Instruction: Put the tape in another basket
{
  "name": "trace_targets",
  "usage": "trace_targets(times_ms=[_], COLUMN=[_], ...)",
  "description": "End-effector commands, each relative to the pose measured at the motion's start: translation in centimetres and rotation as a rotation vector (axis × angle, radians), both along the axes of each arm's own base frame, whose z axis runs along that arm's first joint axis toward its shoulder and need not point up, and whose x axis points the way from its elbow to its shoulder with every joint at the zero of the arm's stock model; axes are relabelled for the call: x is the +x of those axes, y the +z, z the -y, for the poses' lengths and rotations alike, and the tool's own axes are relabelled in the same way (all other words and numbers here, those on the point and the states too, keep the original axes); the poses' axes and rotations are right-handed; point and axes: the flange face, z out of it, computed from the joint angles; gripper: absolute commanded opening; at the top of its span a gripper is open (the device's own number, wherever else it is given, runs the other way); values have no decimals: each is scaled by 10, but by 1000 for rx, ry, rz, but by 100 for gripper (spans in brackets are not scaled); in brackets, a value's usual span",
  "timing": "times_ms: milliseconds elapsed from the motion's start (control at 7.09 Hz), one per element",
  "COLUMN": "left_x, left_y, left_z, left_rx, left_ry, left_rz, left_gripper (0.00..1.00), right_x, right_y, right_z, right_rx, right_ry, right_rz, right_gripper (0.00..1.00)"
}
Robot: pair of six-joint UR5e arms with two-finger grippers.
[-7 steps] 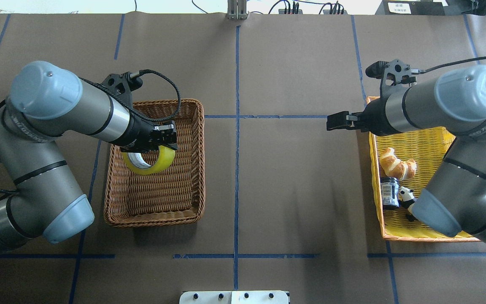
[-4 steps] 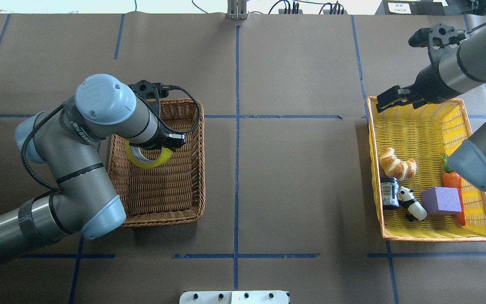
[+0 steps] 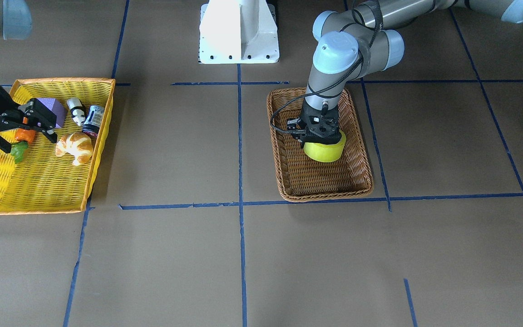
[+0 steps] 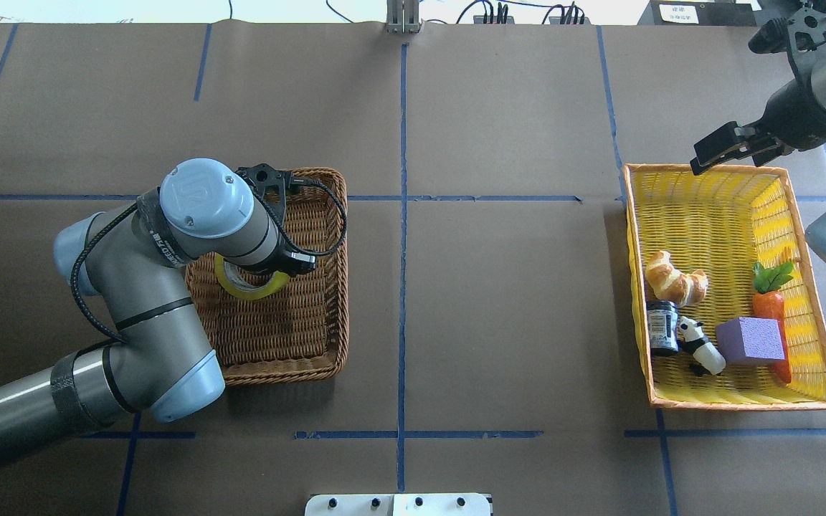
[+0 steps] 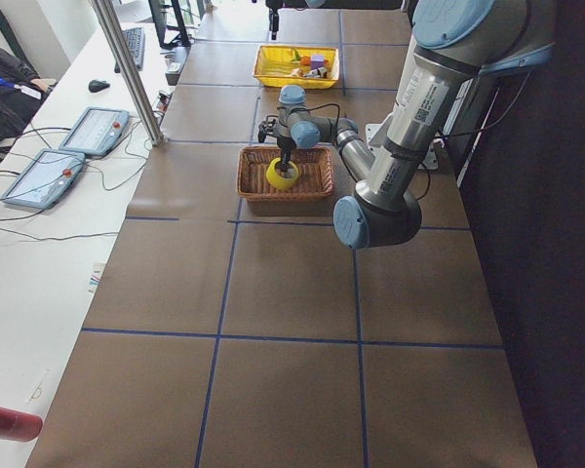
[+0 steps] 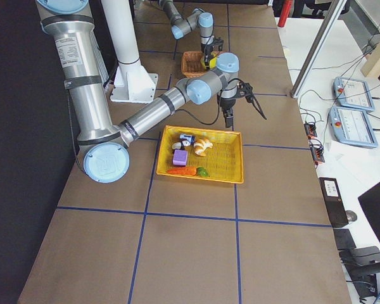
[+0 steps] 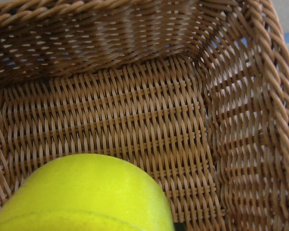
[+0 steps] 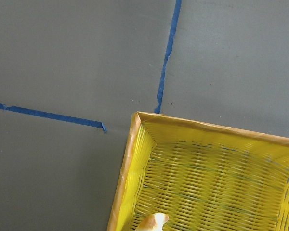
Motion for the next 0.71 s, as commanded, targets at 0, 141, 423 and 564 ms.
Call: trace_targets(times_ms=[0, 141, 423, 564], left_x=[-1, -5, -20, -32], left_y=[-1, -11, -29, -38], left_z=[-3, -6, -17, -25], left_rx=[1, 4, -13, -27], left_ry=[5, 2, 5, 7], left_rz=[-3, -12, -3, 20], left_gripper=[33, 89, 100, 100], right_x=[3, 3, 5, 7], right_y=[-1, 0, 1, 6], right_z=[0, -1, -2, -4], right_rx=[0, -2, -2, -11], right_ry=[2, 1, 3, 3], right_rz=[3, 3, 3, -2], right_gripper=[100, 100, 100, 100])
